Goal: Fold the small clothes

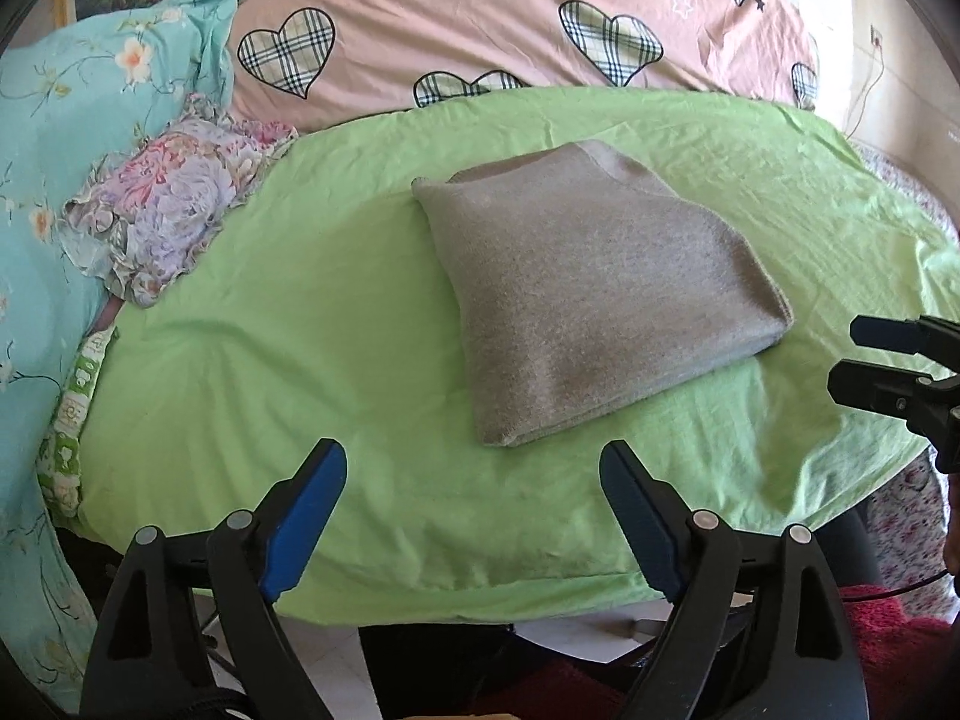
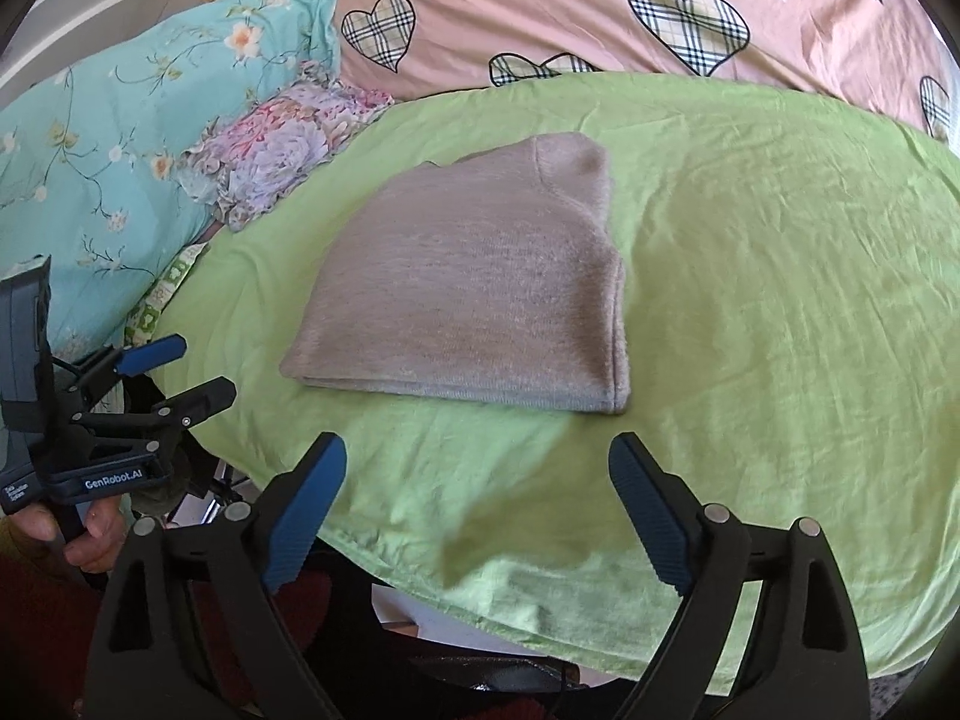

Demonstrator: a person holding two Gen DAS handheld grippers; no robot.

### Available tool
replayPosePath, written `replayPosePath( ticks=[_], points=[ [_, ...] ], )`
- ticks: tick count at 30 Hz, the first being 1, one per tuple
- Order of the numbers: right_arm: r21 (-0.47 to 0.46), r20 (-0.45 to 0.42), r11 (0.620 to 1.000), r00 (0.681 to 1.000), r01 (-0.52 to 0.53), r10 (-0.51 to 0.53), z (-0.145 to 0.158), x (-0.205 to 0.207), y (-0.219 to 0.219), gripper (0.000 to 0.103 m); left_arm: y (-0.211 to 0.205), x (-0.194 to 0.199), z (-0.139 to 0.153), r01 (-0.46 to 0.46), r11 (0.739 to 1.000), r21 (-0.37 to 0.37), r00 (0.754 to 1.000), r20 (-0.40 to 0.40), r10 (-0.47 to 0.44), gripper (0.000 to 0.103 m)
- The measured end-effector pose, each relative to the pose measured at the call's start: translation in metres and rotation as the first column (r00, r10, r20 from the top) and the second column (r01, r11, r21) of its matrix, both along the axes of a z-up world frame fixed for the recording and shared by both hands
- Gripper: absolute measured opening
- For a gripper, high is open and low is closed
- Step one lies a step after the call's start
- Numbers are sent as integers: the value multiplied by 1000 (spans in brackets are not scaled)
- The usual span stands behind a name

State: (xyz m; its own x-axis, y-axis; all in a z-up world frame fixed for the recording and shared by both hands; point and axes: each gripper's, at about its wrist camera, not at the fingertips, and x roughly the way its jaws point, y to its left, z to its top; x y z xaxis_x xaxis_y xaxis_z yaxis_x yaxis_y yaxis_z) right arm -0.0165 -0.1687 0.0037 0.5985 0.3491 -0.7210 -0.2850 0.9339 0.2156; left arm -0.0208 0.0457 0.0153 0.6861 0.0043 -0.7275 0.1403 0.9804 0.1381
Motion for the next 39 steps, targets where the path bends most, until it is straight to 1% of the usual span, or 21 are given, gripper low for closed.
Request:
replayPosePath(
  ticks=[5, 8, 10, 15, 18, 27, 39],
  points=[
    [-5, -22, 1000, 1000, 6, -7, -7, 11, 6, 90, 5, 14, -5, -31, 999, -10, 999, 10, 31, 88],
    [-10, -33, 1000, 999, 1, -2, -13, 19, 11, 90, 11, 27, -6, -51, 998, -31, 999, -1, 51, 88],
    [-13, -44, 1000, 999, -9, 8, -17, 23, 16, 90, 12, 33, -5, -61, 998, -33, 998, -3, 61, 88],
    [-31, -59, 999, 997, -42, 40, -22, 31, 26, 90, 6, 45, -8, -62, 998, 20, 998, -19, 62, 88],
    [-25, -70, 998, 996, -50, 48, -25, 36, 28, 90, 3, 50, -11, -57, 998, 28, 998, -33, 58, 88],
    [-15, -79, 999, 996, -40, 38, -19, 55, 28, 91, -5, 62, -9, -34, 999, 40, 998, -48, 36, 90],
    [-37, -73, 997, 996, -63, 60, -8, 74, 36, 91, -4, 81, -3, -52, 998, 24, 997, -56, 53, 91]
  ],
)
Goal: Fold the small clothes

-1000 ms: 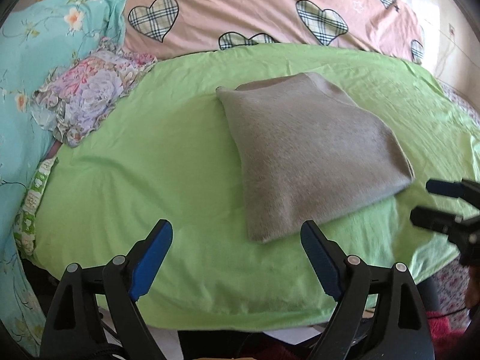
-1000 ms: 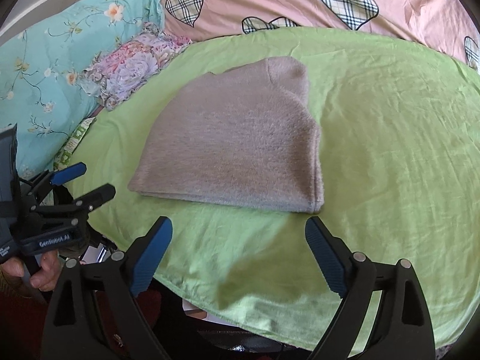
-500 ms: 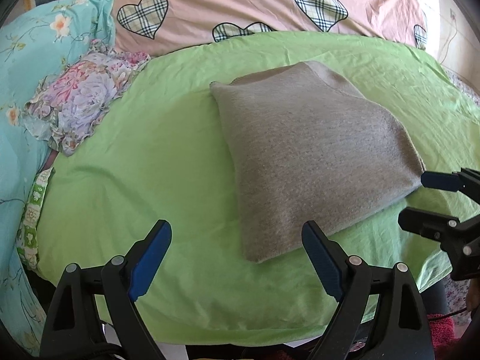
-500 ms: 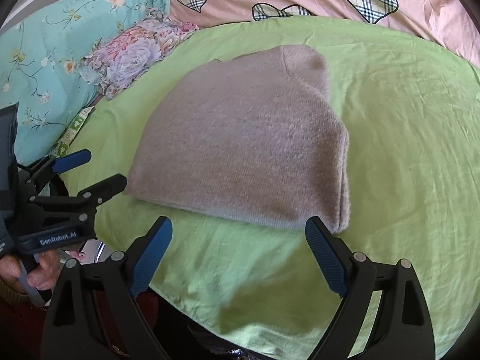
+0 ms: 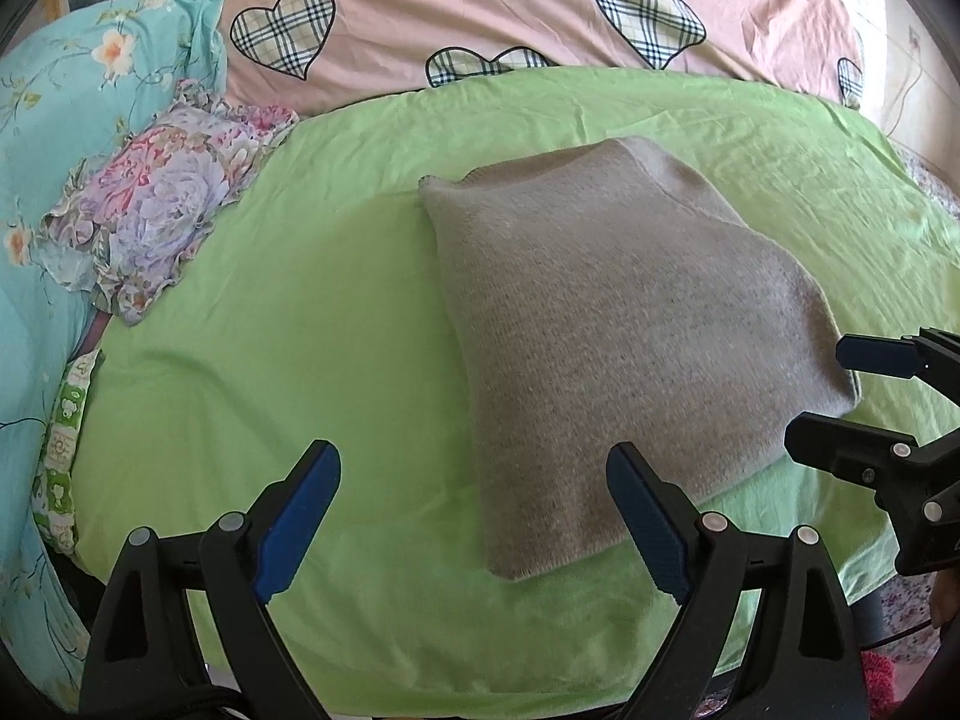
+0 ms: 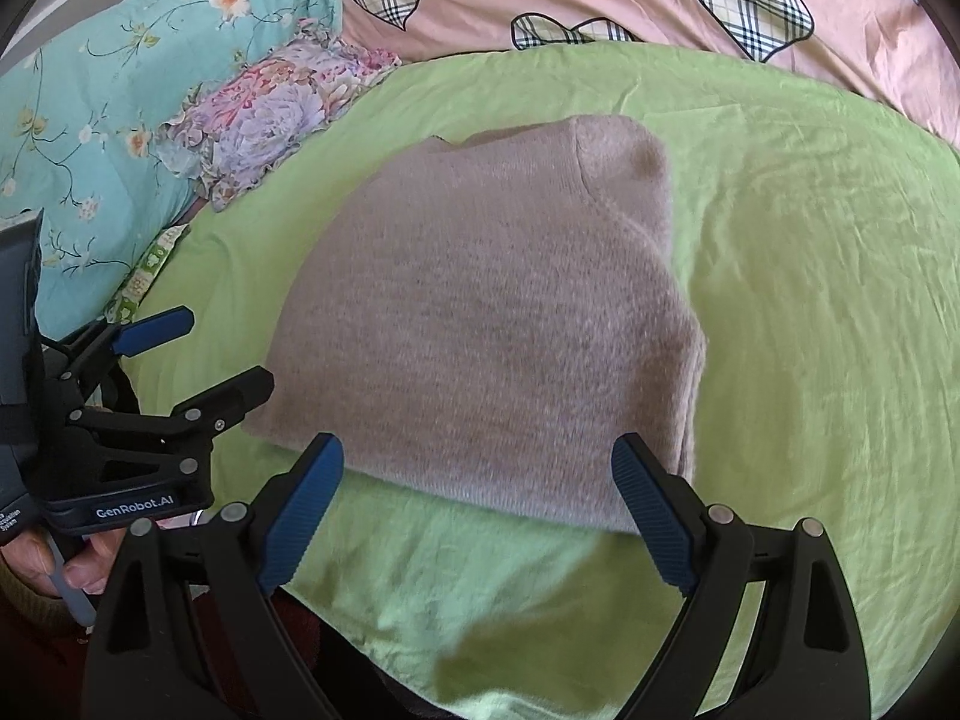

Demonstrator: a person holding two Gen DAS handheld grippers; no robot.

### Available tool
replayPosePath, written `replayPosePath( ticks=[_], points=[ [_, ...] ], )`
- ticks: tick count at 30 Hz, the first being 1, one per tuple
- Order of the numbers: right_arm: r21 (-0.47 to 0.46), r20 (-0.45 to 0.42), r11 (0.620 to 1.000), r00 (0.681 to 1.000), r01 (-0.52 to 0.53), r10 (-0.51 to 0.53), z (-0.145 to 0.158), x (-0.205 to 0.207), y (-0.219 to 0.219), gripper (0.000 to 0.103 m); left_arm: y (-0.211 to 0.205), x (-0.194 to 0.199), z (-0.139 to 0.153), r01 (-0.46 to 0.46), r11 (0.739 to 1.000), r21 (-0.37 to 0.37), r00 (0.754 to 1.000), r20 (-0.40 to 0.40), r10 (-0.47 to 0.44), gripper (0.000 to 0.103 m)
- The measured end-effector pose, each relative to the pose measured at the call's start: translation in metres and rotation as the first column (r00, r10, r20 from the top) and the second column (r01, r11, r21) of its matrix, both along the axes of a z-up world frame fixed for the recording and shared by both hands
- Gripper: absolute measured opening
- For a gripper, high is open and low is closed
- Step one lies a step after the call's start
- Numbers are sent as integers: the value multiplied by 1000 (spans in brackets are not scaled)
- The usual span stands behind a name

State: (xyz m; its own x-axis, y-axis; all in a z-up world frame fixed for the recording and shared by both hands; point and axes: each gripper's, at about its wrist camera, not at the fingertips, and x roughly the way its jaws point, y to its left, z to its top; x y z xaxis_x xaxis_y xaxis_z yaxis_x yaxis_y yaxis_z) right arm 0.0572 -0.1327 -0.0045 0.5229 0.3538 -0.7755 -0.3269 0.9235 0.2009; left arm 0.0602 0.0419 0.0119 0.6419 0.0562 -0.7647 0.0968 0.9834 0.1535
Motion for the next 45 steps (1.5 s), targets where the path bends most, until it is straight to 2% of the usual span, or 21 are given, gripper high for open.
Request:
replayPosePath(
  ticks=[15, 45],
  points=[
    [6, -11, 1000, 1000, 0, 0, 1, 14, 2, 92, 0, 9, -1, -18, 1000, -24, 1000, -22, 18, 91],
    [15, 4, 1000, 1000, -2, 2, 7, 17, 2, 92, -6, 9, 5, -14, 999, -30, 1000, -3, 14, 91]
  ],
)
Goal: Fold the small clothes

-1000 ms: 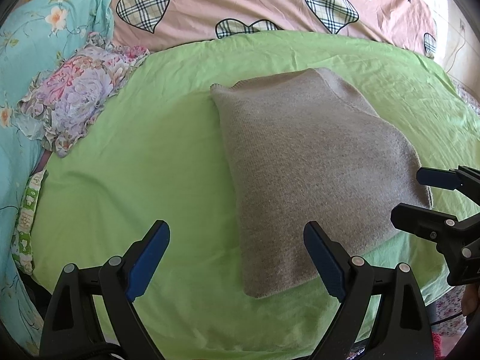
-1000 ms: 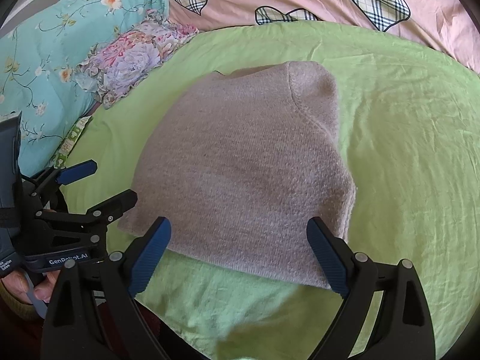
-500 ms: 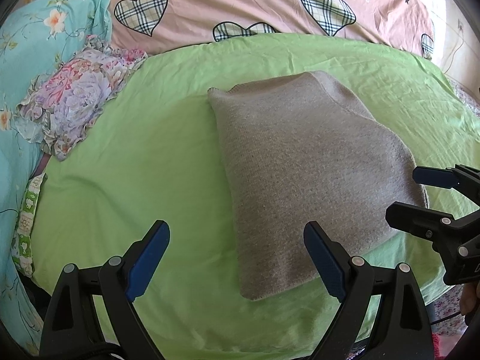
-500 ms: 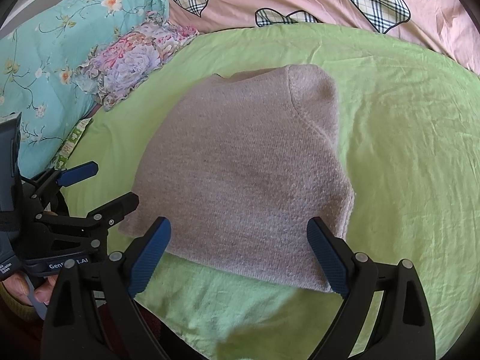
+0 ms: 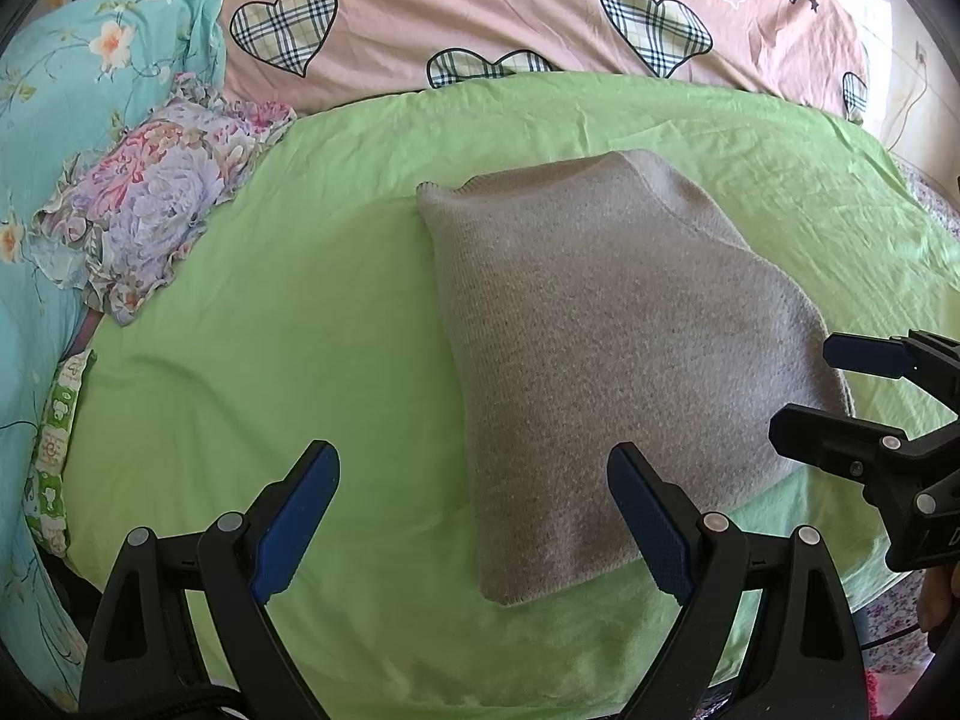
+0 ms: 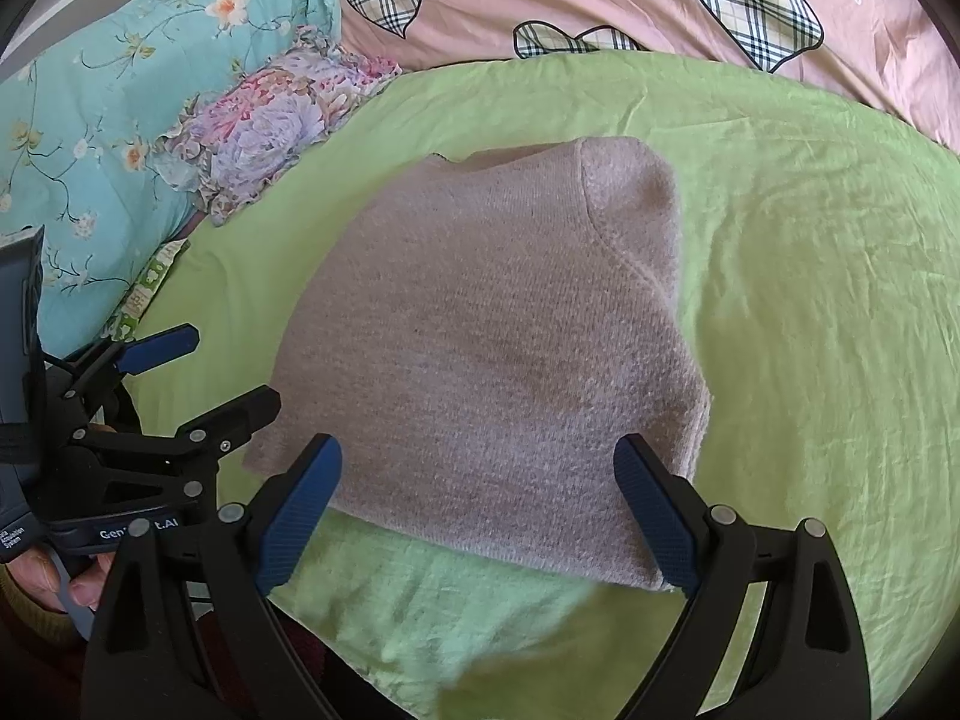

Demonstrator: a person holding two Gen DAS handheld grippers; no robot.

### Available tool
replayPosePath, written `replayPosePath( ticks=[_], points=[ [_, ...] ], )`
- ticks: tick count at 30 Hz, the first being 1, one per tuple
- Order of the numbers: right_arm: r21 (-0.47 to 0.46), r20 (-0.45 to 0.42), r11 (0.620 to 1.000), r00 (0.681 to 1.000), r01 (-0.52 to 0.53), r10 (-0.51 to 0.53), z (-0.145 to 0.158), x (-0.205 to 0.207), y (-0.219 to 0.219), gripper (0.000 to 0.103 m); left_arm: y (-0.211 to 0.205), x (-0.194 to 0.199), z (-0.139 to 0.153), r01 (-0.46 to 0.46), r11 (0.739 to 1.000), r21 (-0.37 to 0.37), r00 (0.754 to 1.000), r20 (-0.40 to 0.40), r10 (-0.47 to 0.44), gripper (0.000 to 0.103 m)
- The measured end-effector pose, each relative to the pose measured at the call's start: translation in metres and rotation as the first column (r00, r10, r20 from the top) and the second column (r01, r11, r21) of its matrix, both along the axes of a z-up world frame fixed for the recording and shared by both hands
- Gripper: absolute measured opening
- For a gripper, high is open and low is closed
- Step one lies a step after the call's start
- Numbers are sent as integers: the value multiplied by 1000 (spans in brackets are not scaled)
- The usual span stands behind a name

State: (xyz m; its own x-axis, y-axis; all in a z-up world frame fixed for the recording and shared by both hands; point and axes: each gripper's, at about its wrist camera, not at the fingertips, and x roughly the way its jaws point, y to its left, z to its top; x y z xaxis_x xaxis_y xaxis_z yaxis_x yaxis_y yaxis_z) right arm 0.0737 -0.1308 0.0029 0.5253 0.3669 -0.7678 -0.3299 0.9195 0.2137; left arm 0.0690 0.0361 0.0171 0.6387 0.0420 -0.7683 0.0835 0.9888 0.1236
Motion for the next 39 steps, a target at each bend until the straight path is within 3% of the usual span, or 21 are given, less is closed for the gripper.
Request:
replayPosePath(
  ticks=[39],
  points=[
    [8, 22, 1000, 1000, -7, 7, 12, 5, -1, 93, -2, 1, 10, -9, 1000, -7, 1000, 14, 9, 92]
  ],
)
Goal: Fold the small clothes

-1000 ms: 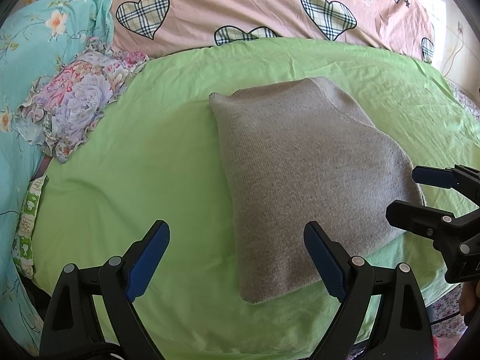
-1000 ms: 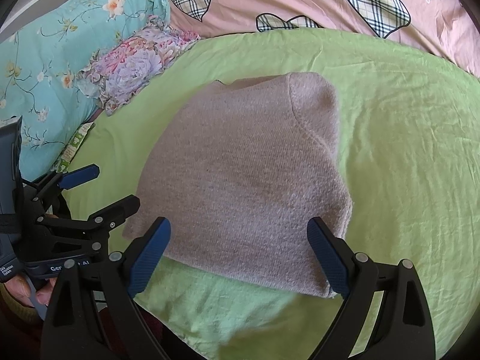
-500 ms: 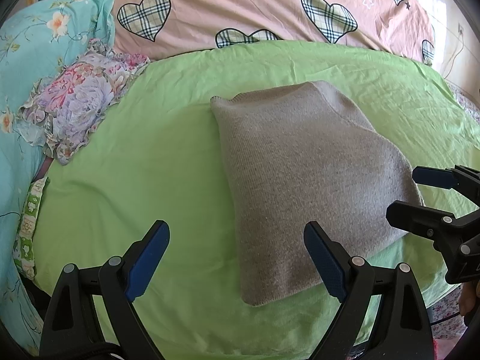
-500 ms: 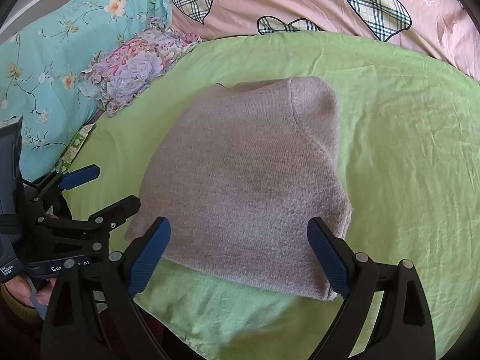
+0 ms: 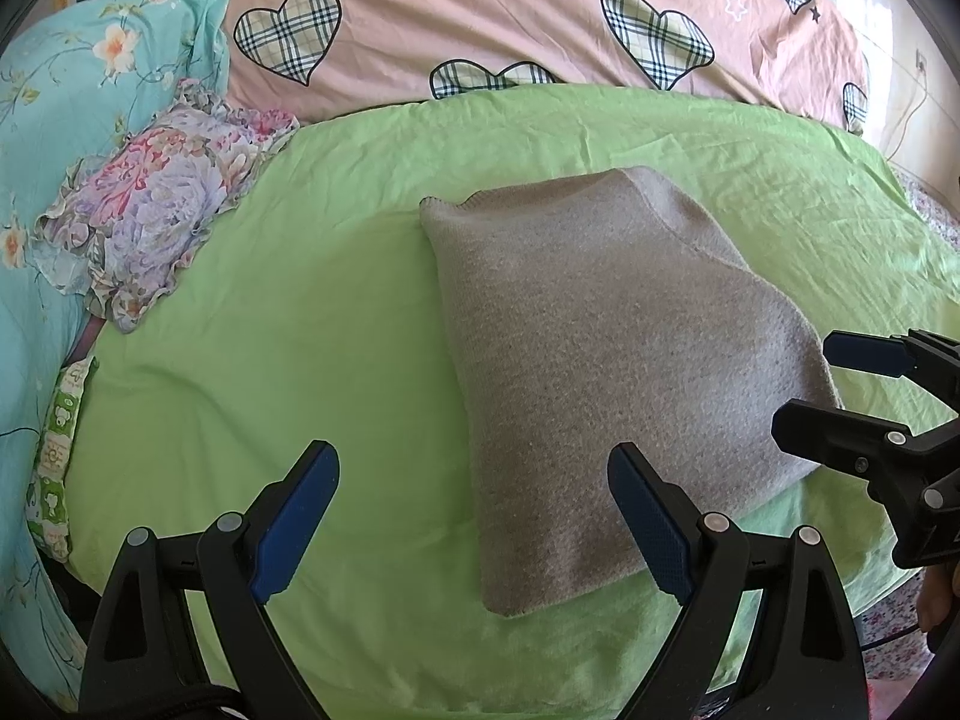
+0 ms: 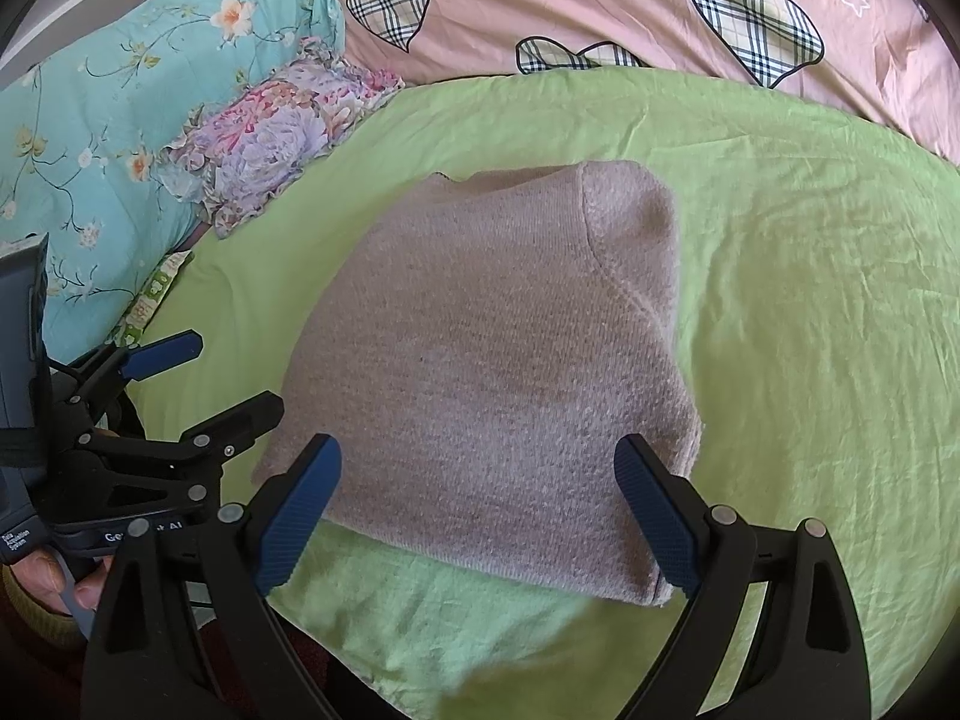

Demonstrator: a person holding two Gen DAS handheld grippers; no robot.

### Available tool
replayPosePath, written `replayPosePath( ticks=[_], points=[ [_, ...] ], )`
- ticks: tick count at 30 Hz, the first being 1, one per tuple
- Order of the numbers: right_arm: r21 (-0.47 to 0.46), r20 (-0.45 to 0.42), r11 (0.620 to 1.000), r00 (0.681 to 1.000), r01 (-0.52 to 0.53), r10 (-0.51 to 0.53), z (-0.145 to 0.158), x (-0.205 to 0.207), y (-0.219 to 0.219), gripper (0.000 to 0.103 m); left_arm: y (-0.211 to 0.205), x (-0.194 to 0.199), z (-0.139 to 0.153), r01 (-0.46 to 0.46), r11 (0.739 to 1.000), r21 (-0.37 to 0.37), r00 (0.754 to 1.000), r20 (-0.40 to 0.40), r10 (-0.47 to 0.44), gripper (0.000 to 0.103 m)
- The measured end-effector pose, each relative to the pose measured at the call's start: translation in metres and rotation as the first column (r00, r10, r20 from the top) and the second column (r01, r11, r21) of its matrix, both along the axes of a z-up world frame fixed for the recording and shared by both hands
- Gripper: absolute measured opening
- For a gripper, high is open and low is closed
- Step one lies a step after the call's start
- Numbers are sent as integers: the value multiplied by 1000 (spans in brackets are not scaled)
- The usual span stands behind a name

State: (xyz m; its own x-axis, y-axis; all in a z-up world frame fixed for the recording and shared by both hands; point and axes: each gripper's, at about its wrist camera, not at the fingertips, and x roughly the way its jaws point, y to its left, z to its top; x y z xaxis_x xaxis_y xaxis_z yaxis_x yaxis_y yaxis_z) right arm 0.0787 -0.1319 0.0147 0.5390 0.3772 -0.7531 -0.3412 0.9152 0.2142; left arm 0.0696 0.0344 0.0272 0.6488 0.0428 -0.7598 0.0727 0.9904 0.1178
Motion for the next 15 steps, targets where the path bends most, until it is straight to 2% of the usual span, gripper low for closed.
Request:
replayPosePath(
  ticks=[15],
  points=[
    [1, 5, 1000, 1000, 1, -1, 3, 4, 0, 93, -2, 5, 2, -7, 1000, -8, 1000, -1, 7, 92]
  ],
)
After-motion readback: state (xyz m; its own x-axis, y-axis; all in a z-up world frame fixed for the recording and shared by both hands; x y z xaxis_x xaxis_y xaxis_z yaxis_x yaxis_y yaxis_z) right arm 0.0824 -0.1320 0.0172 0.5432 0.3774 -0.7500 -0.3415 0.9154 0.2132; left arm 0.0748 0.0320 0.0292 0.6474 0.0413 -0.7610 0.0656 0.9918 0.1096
